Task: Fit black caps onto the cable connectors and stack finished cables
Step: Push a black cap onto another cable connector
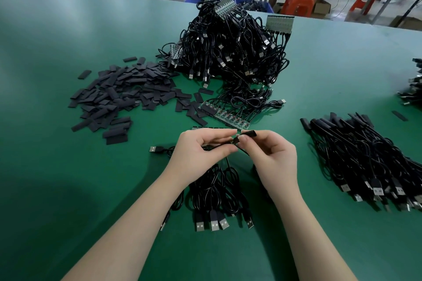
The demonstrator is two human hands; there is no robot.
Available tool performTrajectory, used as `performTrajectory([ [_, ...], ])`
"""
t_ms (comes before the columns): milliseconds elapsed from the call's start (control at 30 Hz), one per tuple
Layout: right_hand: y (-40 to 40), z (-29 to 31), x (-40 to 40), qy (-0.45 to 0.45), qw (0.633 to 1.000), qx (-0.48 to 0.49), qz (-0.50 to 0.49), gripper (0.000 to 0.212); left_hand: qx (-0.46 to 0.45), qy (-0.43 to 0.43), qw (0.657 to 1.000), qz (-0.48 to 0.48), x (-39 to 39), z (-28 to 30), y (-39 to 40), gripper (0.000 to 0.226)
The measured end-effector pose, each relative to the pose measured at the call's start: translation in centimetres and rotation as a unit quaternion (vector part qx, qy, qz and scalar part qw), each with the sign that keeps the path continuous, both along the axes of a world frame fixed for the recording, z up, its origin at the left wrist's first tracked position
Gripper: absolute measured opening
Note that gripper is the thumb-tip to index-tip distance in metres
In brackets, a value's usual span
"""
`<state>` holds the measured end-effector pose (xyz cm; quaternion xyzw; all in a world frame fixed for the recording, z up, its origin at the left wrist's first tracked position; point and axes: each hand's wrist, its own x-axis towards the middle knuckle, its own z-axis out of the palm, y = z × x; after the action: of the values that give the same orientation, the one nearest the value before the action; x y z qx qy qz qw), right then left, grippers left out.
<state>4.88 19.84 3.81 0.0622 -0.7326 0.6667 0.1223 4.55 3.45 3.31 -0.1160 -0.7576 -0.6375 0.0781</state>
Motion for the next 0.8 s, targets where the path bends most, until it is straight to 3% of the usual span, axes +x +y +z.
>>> performTrajectory([
  [200,-0.01,-0.05,-0.05,-0.072,0.994,-0.069,0.043,0.006,0.016,-0.003,1.0,0.008,0.08,-0.02,-0.07,0.044],
  [467,-0.12,-0.12,-0.15,-0.062,0.994,-0.073,0.051,0.019,-0.029,0.03,0.997,0.06,-0.05,-0.44,0.24,0.026],
  [600,-0.04,-0.01,-0.13,-0.074,0.991,-0.106,0.036,0.004,-0.046,0.031,0.998,0.016,-0.15,-0.24,0.0,0.027],
  [700,0.06,-0.09,-0.2,-0.089,0.987,-0.132,0.027,0.012,-0.057,0.026,0.998,0.024,-0.19,-0.21,-0.15,0.028],
  [800,-0.06,-0.37,-0.22,-0.086,0.989,-0.117,0.033,0.006,-0.067,0.03,0.996,0.05,-0.15,-0.31,-0.21,0.022],
])
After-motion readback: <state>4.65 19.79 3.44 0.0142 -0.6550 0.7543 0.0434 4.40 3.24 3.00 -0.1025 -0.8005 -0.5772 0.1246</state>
